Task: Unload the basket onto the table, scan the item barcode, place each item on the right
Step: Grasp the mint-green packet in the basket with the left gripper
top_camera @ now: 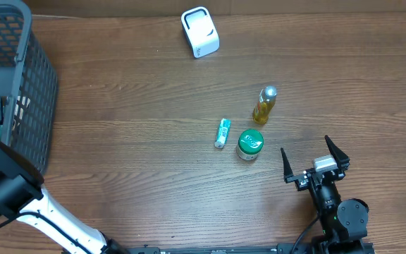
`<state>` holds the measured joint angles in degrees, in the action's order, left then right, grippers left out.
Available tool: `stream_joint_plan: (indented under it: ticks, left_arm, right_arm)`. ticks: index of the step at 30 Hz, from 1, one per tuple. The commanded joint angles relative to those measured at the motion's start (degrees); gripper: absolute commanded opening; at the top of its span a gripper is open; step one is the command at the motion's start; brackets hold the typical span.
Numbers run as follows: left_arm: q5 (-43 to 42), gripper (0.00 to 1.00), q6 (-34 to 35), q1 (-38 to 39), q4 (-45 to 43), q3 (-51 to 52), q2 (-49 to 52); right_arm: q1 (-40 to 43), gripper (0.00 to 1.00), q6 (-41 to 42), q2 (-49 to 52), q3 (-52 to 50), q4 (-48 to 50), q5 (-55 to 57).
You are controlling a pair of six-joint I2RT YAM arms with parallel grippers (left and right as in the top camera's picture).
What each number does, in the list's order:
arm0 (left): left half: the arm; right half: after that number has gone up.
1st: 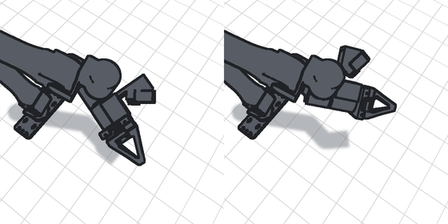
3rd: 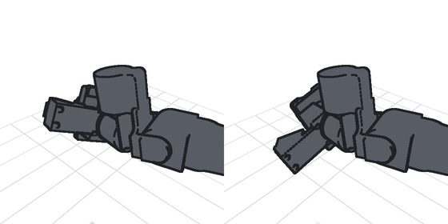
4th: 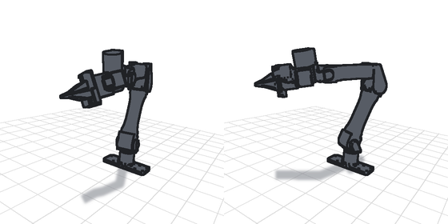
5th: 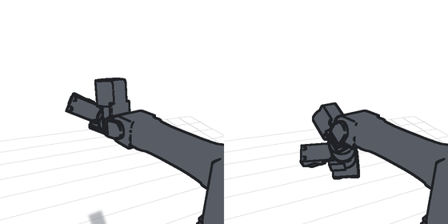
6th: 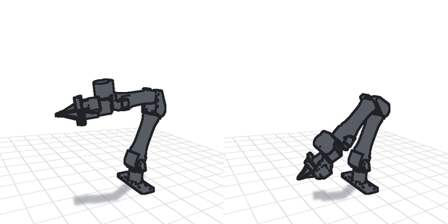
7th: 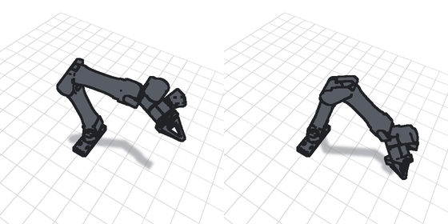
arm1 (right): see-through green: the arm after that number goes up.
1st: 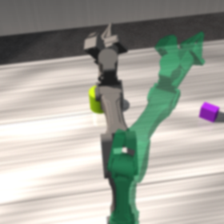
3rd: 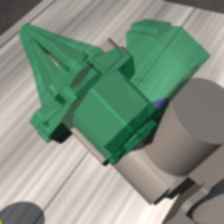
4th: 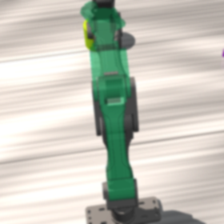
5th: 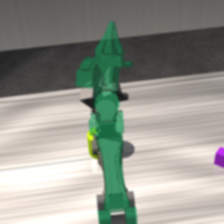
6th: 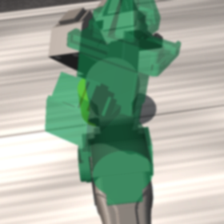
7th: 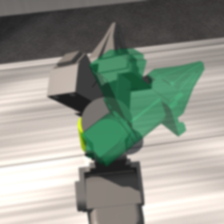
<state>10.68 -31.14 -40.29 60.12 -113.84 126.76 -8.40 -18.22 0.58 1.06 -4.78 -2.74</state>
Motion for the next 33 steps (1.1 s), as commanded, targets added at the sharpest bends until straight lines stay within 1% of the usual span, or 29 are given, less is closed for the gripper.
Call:
stream_joint_plan:
  ticks: [1, 10, 16, 23, 26, 27, 28, 29, 31, 32, 33]
  left_arm:
    - [-1.7, 1.00, -1.9, -1.1, -0.1, 0.3, 3.0]
    - [-1.6, 1.00, -2.1, -2.6, -1.7, 0.3, 5.1]
    - [-5.2, 1.00, -1.9, -3.7, -1.8, 0.5, 6.8]
    - [-5.4, 1.00, -1.0, -3.7, -1.1, 1.1, 9.8]
    - [-5.4, 0.88, 0.0, -3.7, -1.1, 1.1, 10.3]
    - [-5.8, 0.81, 0.3, -3.7, -1.1, 1.1, 10.3]
    - [-6.2, 0.72, 0.4, -3.7, -1.4, 1.1, 10.3]
    - [-6.4, 0.59, 0.9, -3.7, -1.6, 1.1, 10.3]
    - [-6.6, 0.41, 2.1, -3.6, -1.7, 0.9, 10.3]
    - [-6.8, 0.31, 2.9, -3.5, -1.7, 0.8, 10.3]
    - [-7.5, 0.16, 4.6, -3.5, -1.9, 0.5, 10.2]
  right_arm:
    - [-0.2, 1.00, 0.2, -0.4, -0.6, 0.2, 0.1]
    - [-0.2, 1.00, 0.2, -0.4, -0.6, 0.2, 0.1]
    - [-0.2, 1.00, 0.2, -0.4, -0.6, 0.2, 0.1]
    - [-0.2, 1.00, 0.2, -0.4, -0.6, 0.1, 0.1]
    - [-0.2, 1.00, 0.2, -0.4, -0.6, 0.2, 0.1]
    - [-0.2, 1.00, 0.2, -0.4, -0.6, 0.2, 0.1]
    - [-0.2, 1.00, 0.2, -0.4, -0.6, 0.2, 0.1]
    - [-0.2, 1.00, 0.2, -0.4, -0.6, 0.2, 0.1]
    - [-0.2, 1.00, 0.2, -0.4, -0.6, 0.2, 0.1]
    - [-0.2, 1.00, 0.2, -0.4, -0.6, 0.2, 0.1]
    - [-0.2, 1.00, 0.2, -0.4, -0.6, 0.2, 0.1]
